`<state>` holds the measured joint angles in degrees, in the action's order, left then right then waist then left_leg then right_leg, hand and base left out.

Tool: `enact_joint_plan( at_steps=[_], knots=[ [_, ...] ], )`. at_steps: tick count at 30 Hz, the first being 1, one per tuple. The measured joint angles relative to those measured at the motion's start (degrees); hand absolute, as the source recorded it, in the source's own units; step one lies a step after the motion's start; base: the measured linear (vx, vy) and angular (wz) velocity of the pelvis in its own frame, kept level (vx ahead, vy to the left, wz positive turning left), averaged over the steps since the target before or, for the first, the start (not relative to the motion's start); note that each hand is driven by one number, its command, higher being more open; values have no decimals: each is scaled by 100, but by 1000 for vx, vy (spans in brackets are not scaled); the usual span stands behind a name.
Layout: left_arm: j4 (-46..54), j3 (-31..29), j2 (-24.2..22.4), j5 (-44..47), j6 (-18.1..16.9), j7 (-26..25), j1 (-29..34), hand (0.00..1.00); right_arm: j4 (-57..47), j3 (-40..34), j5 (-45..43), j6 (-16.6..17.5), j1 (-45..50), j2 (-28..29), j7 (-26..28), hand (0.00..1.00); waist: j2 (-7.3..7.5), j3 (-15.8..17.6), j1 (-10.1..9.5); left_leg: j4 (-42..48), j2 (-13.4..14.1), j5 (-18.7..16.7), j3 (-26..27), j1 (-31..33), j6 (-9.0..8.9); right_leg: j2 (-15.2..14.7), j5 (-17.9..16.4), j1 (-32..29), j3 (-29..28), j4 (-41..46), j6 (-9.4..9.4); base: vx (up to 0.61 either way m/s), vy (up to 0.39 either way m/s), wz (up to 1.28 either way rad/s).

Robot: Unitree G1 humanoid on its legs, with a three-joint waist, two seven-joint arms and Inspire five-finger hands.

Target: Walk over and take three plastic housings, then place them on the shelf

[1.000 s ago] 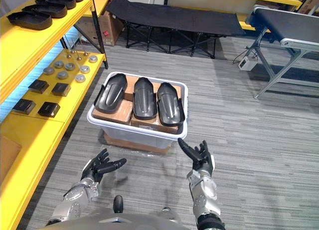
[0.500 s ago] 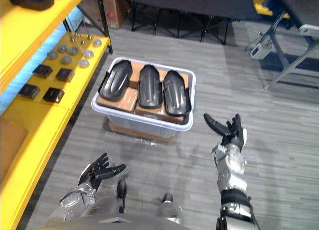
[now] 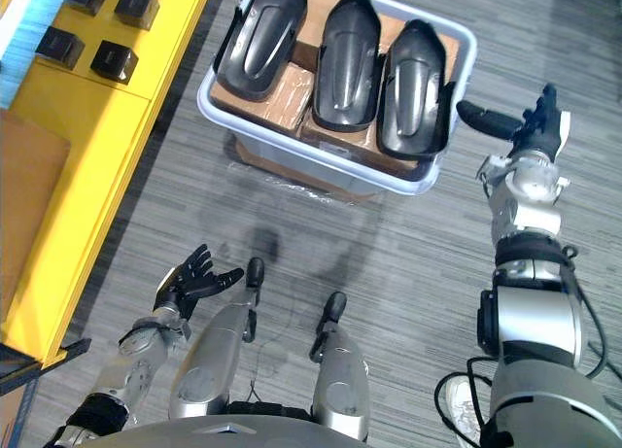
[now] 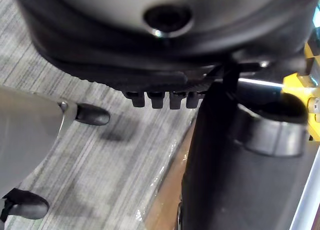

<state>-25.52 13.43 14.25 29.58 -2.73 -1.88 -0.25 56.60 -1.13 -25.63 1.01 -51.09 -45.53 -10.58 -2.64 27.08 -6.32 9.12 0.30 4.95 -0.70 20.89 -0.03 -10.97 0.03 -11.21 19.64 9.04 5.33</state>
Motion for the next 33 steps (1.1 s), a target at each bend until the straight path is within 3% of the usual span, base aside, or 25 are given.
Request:
enact_joint_plan(
  at_steps=[2, 5, 9, 14, 18, 19, 24, 33],
  knots=[
    [-196, 122, -58, 188, -80, -32, -113, 100, 27, 273, 62, -173, -347, -196, 7, 100, -134, 70, -11, 75, 12, 2, -37, 182, 3, -5, -29, -188, 28, 132, -38, -58, -3, 4],
    [-445, 235, -110, 298, -85, -61, -171, 100, 312, 441, 244, -387, -650, -223, 72, 100, -176, 90, -27, 65, 20, 44, -46, 304, -4, -32, -88, -396, 39, 310, -106, -26, -8, -1],
    [-563, 400, -348, 405, -101, -57, -229, 100, 692, 707, 509, -804, -815, -443, 157, 100, -346, 166, -141, 54, -7, 121, -120, 474, -20, -126, -275, -703, 76, 706, -119, -17, -21, 7],
    [-598, 429, -474, 499, -141, -78, -264, 100, 758, 869, 721, -1336, -883, -442, 141, 100, -419, 183, -201, -29, -3, 226, -172, 635, -85, -204, -498, -1074, 91, 1155, -158, -17, -44, 6],
    [-593, 434, -508, 604, -207, -84, -277, 100, 765, 870, 725, -1474, -956, -442, 180, 100, -422, 184, -201, -40, 2, 254, -199, 693, -126, -284, -641, -1234, 97, 1410, -197, 2, -41, 4],
    [-589, 432, -525, 613, -215, -85, -279, 100, 766, 906, 731, -1487, -995, -442, 197, 0, -423, 183, -204, -45, 0, 262, -207, 700, -138, -301, -691, -1277, 99, 1497, -206, -4, -37, 6],
    [-584, 477, -535, 615, -212, -125, -403, 100, 735, 1063, 737, -1512, -1066, -443, 526, 0, -427, 181, -182, -114, 25, 350, -322, 784, -218, -319, -831, -1427, 198, 1728, -259, -11, -39, 10],
    [-543, 470, -537, 642, -219, -146, -419, 100, 665, 1135, 1292, -1536, -1021, -565, 404, 0, -427, 176, -121, -174, 54, 407, -318, 750, -249, -330, -906, -1494, 191, 1879, -295, -2, -9, 1]
  ],
)
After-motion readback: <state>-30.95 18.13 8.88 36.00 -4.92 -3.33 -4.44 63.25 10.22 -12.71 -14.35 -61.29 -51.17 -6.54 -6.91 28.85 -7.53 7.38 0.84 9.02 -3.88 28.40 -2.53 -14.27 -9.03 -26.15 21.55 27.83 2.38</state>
